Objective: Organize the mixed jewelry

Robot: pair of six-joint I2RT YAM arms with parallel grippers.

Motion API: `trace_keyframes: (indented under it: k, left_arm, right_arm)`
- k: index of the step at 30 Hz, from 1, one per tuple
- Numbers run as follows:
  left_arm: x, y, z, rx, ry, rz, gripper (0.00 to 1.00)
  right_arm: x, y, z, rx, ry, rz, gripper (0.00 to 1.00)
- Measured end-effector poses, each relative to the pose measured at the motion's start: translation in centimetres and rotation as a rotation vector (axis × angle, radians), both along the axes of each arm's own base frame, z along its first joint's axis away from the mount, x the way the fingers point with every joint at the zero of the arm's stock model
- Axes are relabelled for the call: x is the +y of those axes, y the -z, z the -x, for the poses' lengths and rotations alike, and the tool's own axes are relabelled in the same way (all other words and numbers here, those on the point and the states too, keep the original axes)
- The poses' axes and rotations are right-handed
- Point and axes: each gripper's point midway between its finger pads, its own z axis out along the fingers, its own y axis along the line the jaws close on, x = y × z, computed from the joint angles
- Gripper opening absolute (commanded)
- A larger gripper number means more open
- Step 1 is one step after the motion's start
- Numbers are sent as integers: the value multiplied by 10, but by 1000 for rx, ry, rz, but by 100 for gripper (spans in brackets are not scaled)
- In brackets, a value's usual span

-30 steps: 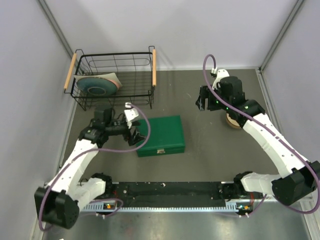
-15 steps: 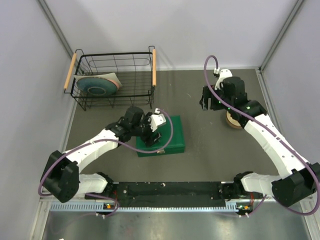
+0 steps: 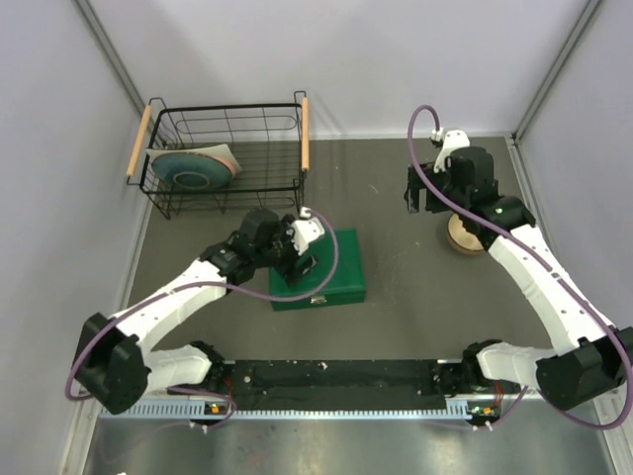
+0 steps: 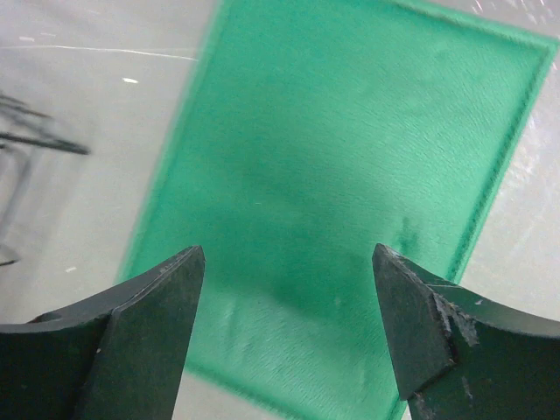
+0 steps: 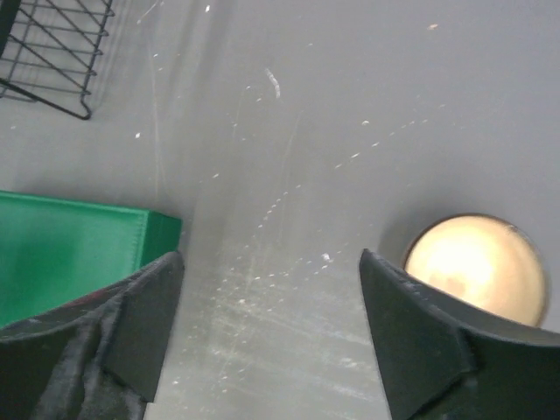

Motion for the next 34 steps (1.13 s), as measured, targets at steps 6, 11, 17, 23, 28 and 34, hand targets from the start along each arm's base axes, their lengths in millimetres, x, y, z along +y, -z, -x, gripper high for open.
trace_keyframes:
  k: [6,11,17,23,28,34]
  left_arm:
    - [21,-104,-34,-196,-188,153,96]
    - [63,-193,-63,-328,-387,299,96]
    - [131,-220,-85,-379,-674,371,97]
    - [157,-235,-84,-421,-779,431,97]
    - [163,-239,-86,-426,-805,459,97]
    - [163,-234,-88,-419,-813,466,97]
  right_arm:
    - [-28,-36,-15,-95,71,38,99]
    - [-55,-58,-23,-167,144,61,99]
    - [-67,-82,-23,-261,180,96,99]
    - [-78,-102,-22,-338,231,108,99]
    - [-83,-96,-21,-339,254,121,99]
    - [-86,-94,-18,-345,264,124,99]
